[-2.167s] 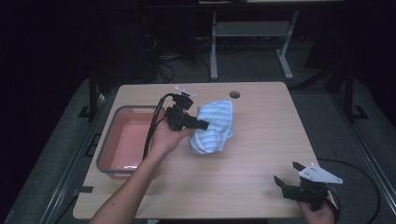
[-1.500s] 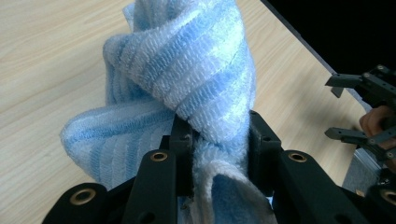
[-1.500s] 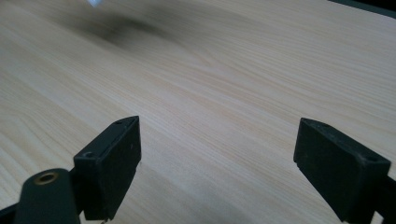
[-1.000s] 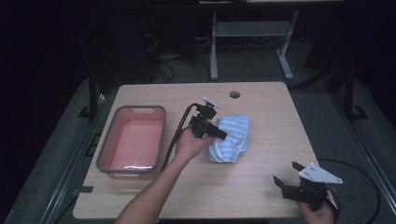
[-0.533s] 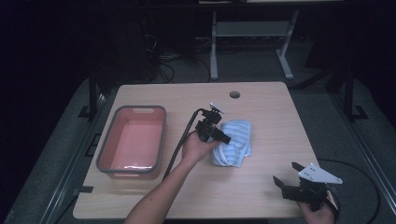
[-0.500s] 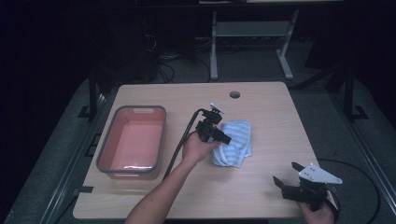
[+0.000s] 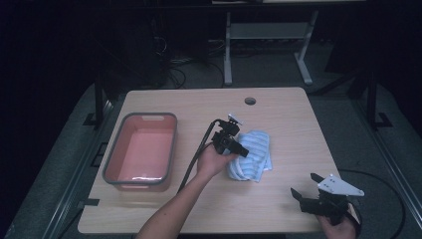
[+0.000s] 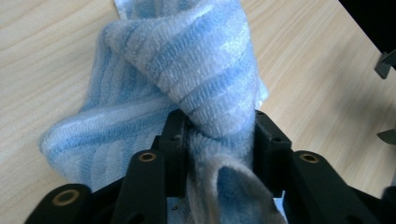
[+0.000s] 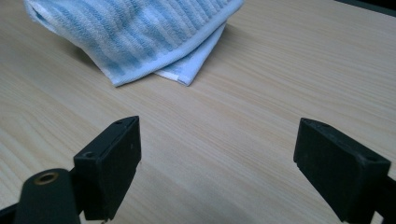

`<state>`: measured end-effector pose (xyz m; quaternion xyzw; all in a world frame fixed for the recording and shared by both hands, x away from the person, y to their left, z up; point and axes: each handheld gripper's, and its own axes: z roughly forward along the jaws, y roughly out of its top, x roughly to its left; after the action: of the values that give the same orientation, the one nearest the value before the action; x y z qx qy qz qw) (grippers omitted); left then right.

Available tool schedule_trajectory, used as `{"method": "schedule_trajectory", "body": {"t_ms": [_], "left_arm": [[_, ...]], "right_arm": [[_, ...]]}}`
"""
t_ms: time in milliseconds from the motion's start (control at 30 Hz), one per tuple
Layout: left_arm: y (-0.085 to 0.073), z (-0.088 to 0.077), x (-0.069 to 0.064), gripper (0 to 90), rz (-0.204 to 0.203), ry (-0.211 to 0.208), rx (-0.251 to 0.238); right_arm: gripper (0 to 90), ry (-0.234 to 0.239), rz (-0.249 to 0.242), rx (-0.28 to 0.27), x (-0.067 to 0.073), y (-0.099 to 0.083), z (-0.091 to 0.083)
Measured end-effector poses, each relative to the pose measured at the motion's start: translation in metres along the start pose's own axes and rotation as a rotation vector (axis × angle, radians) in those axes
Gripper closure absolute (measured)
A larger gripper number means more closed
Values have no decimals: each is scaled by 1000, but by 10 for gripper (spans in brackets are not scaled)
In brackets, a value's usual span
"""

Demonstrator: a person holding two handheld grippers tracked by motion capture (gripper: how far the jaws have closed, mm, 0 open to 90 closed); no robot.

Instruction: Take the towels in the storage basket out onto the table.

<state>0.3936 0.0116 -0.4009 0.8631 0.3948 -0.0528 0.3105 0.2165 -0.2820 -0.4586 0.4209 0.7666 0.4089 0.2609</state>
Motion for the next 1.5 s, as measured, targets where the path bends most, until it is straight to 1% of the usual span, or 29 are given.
{"method": "schedule_trajectory", "body": {"t_ms": [67,200,233,300,500,567,667,700,800,833,867,900,933,1000,1033,1067,1100,1167,1200,1233,1267,1300,1367,1433,1467,1500], "left_arm": [[-1,1,0,582,5,4,6],[-1,0,-1,559,5,-3,-11],[-2,-1,-1,549,2,-2,-21],[-2,-3,-2,548,7,1,-27],[-3,-8,-1,536,1,-5,-36],[-5,-11,-1,528,-1,-14,-50],[-6,-14,-1,516,-3,-19,-58],[-8,-18,-1,510,13,-21,-56],[-10,-22,-2,487,16,-23,-68],[-11,-23,-2,487,15,-26,-77],[-13,-24,-3,477,6,-28,-87],[-15,-27,-1,475,22,-24,-79],[-15,-27,-1,469,22,-24,-79],[-18,-30,2,459,14,-26,-89],[-21,-33,4,453,7,-29,-106],[-21,-33,4,445,7,-29,-106],[-24,-37,5,441,-1,-37,-119],[-26,-38,6,433,-4,-39,-124],[-28,-40,6,421,5,-31,-123],[-30,-41,6,409,4,-31,-125],[-31,-42,6,390,7,-30,-127],[-35,-43,6,370,9,-36,-138],[-37,-44,5,366,12,-39,-142],[-43,-46,4,337,18,-47,-158],[-43,-46,4,335,18,-47,-158],[-46,-47,4,335,23,-53,-157]], "right_arm": [[145,0,-1,1,0,0,0],[145,0,-4,1,1,0,0],[145,1,-4,1,1,0,0],[145,0,-4,1,1,0,0],[145,3,-2,7,1,0,1],[145,1,-3,4,2,0,1],[145,-1,-3,3,2,0,0],[145,1,-4,5,2,0,1],[145,3,-6,10,2,0,2],[145,3,-6,10,2,0,2],[145,1,-5,9,2,0,2],[145,0,-5,9,3,0,2],[145,0,-5,9,3,0,2],[145,1,-6,12,3,0,3],[145,2,-13,12,3,0,3],[145,2,-13,12,3,0,3],[145,2,-11,14,4,0,4],[145,2,-12,13,4,0,4],[145,3,-10,17,4,0,4],[145,0,-12,18,3,0,4],[145,0,-2,18,3,0,4],[145,-6,-4,14,1,0,3],[145,-10,2,13,1,0,3],[145,-12,2,14,0,-1,2],[145,-12,2,14,0,-1,2],[145,-13,3,15,-1,-1,2]]}}
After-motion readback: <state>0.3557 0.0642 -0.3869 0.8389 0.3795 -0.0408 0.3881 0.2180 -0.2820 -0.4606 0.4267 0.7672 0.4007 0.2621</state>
